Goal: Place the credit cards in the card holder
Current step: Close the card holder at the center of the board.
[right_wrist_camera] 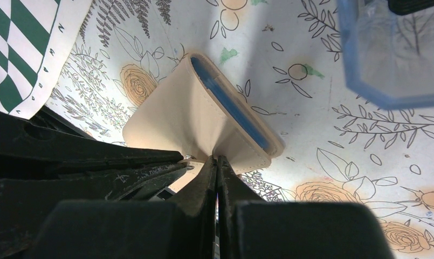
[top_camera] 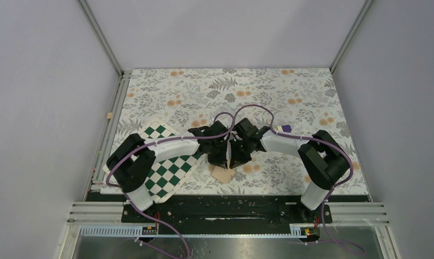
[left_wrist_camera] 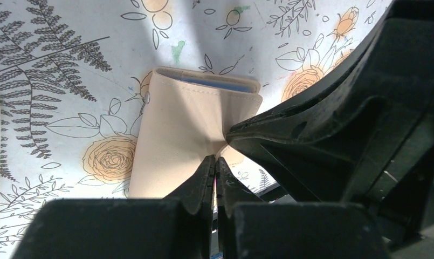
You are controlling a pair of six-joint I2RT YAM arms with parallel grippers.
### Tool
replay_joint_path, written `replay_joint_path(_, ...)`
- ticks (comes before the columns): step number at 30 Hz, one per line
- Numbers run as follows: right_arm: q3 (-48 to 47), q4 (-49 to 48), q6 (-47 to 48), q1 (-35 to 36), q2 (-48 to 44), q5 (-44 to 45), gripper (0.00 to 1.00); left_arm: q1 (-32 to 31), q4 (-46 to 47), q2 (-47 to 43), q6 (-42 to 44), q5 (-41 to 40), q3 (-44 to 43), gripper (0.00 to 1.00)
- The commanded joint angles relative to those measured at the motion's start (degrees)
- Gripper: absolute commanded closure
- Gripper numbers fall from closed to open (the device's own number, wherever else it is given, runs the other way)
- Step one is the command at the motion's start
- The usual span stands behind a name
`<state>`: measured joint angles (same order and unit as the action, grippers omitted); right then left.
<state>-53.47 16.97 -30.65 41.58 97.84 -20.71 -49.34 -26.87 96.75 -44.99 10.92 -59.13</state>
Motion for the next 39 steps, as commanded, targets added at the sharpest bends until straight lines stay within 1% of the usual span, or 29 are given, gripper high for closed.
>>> replay_joint_path(1, 0.3, 1.6, 1.5, 0.5, -0.4, 0.1, 1.00, 0.2, 1.6, 0.5, 0.0, 0.8, -0.2, 1.00)
replay_joint_path(11, 0.1, 1.6, 1.3, 0.5, -0.6, -0.2, 1.00, 0.1, 1.5, 0.4, -1.1, 0.2, 2.1, 1.00)
replay_joint_path(14, 0.2, 1.3, 1.3, 0.4, -0.7, -0.4, 1.00, 0.2, 0.1, 0.5, -1.2, -1.6, 2.3, 1.00)
replay_joint_path(20, 1.2, -0.5, 1.0, 0.5, -2.2, -1.2, 1.00, 0.1, -0.4, 1.6, -1.5, -2.7, 2.6, 1.00)
replay_joint_path(28, 3.7, -4.5, 1.4, 0.6, -5.6, -4.6, 1.00, 0.1, -0.7, 2.1, -0.8, -2.5, 1.2, 1.00)
replay_joint_path(34, 4.8, -7.1, 1.1, 0.6, -5.5, -7.6, 1.00, 0.2, -0.6, 2.2, -0.6, -2.4, 1.0, 1.00)
replay_joint_path(39, 4.7, -7.4, 0.9, 0.6, -4.0, -7.9, 1.00, 0.1, -0.6, 2.1, -0.6, -2.4, 0.9, 1.00)
